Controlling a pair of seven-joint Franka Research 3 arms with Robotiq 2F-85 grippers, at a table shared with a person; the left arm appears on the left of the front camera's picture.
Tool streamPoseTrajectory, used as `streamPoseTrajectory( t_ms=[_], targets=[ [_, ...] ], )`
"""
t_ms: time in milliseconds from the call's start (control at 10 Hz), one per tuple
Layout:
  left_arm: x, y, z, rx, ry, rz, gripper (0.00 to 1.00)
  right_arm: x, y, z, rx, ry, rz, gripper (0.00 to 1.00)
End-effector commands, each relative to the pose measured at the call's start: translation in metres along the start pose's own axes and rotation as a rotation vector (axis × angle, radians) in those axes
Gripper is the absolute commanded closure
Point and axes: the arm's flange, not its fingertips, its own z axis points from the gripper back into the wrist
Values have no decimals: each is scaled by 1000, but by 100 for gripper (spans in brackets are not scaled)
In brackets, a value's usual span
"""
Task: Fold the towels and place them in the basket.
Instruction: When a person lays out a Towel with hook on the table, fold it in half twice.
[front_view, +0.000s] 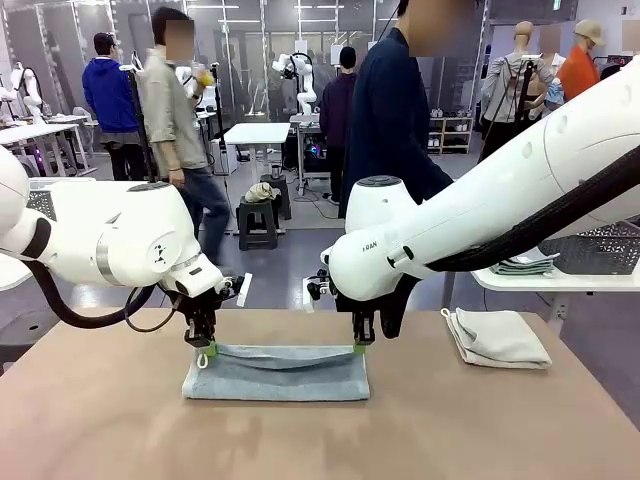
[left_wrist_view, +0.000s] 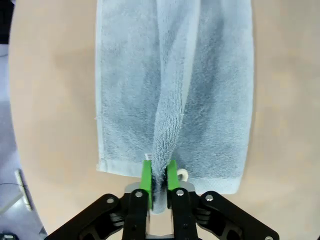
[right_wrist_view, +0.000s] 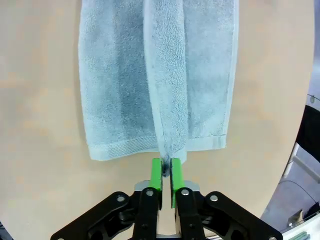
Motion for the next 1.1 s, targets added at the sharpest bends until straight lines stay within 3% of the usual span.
streamPoseTrajectory(
  t_ms=[0,100,200,300,400,600,800,1000],
  targets=[
    [-1,2,0,84,18,-18,57,0,-4,3,-89,-6,23,59],
    [-1,2,3,110,24,-22,72,1,-5,8,-140,-6,39,54],
    [-1,2,6,123,28,-19,38,2,-6,13,-174,-1,46,39],
    [-3,1,11,135,29,-11,53,2,-7,19,-188,-3,42,34],
    [-5,0,17,139,22,-12,19,2,-6,26,-188,-3,34,19],
    [-7,-13,48,152,1,-14,19,6,9,54,-157,-4,-22,19],
    [-12,-33,96,86,-29,-6,19,8,38,97,-78,-1,-168,19],
    [-18,-56,147,59,-20,-8,19,11,72,140,-124,34,-316,19]
  ],
)
